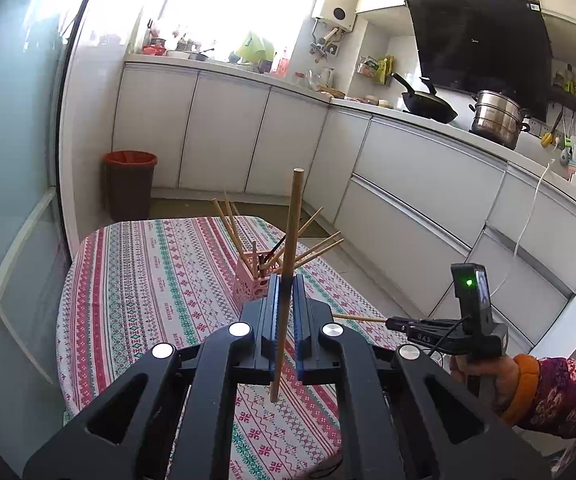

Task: Organize utensils

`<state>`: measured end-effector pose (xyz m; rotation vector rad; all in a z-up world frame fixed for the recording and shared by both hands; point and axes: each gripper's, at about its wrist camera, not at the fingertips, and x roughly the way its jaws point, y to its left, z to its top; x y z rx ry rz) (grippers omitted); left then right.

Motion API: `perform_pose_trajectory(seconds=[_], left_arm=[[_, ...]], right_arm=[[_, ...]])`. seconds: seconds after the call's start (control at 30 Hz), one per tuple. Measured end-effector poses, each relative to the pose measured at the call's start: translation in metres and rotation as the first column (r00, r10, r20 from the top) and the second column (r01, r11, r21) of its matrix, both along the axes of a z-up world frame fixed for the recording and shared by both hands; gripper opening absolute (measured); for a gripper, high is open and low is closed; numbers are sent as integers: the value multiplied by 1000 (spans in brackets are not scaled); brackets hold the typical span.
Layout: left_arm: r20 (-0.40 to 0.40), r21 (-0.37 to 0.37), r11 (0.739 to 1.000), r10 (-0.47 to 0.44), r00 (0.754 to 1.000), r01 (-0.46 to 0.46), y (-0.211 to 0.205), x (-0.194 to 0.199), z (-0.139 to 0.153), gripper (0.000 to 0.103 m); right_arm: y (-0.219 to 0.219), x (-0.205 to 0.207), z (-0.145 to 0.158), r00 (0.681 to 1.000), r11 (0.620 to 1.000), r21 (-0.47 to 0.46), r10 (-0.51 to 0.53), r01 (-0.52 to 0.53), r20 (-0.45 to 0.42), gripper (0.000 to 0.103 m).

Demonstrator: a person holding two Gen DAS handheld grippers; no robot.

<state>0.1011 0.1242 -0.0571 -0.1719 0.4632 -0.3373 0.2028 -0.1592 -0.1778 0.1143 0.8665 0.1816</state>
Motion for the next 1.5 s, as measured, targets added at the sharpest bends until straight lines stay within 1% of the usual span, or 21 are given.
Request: perform_pose_trajectory(seconds=[0.1, 0.23, 0.33, 0.5, 0.67, 0.73, 0.8, 0.93, 1.03, 1.13, 1.23, 1.27, 1.33, 1.4, 1.43, 1.47, 1.5], left_arm=[[-1, -1, 1000, -2, 1000, 2, -3, 5, 1, 5], [-7, -5, 1000, -4, 1000, 4, -6, 11, 2, 5], [-10, -3, 1000, -5, 1000, 5, -10, 16, 4, 5], [1, 4, 1000, -14, 1000, 14, -16, 23, 13, 5], [25, -8, 1000, -18, 1000, 18, -23, 34, 31, 5], [38, -7, 1000, -20, 999, 20, -27, 40, 40, 5], [53, 0, 1000, -25, 998, 25, -31, 45, 51, 5], [96, 5, 1000, -19, 995, 19, -41, 60, 75, 6], [130, 6, 1000, -7, 992, 6, -46, 76, 92, 6], [135, 1, 1000, -5, 991, 5, -51, 89, 100, 6], [139, -8, 999, -36, 990, 38, -52, 84, 96, 6], [124, -6, 998, -69, 990, 70, -52, 82, 90, 6], [79, 20, 992, -125, 989, 124, -56, 76, 71, 6], [-44, 77, 984, -160, 986, 163, -66, 76, 34, 11], [-129, 109, 983, -136, 982, 151, -71, 80, 8, 15], [-202, 133, 983, -102, 974, 130, -73, 85, -16, 21], [-301, 162, 980, -60, 952, 113, -77, 95, -43, 29]], right_arm=[[-2, -1, 15, 998, 1000, -14, 22, -21, 63, 6], [-6, 0, 30, 991, 999, 13, 34, -36, 127, 6], [-6, 0, 40, 985, 998, 25, 53, -58, 165, 6], [0, -4, 62, 969, 994, 10, 106, -111, 221, 6], [0, -13, 99, 946, 986, -15, 161, -164, 282, 6], [-3, -16, 118, 937, 983, -11, 179, -184, 301, 6], [-6, -17, 137, 925, 976, 11, 201, -216, 322, 6], [-11, -18, 181, 891, 961, 51, 232, -272, 389, 6], [-15, -10, 213, 869, 947, 114, 222, -299, 442, 6], [-13, 4, 233, 851, 940, 139, 212, -313, 481, 6], [-14, 7, 237, 836, 933, 170, 192, -318, 514, 6], [-16, 6, 235, 832, 931, 179, 185, -319, 522, 6], [-22, 4, 231, 835, 928, 202, 169, -314, 524, 6], [-30, 1, 222, 844, 929, 221, 147, -297, 516, 6], [-33, 0, 217, 848, 931, 226, 138, -287, 511, 6], [-37, 1, 211, 856, 932, 234, 128, -276, 502, 6], [-40, 2, 207, 864, 932, 243, 120, -267, 490, 6]])
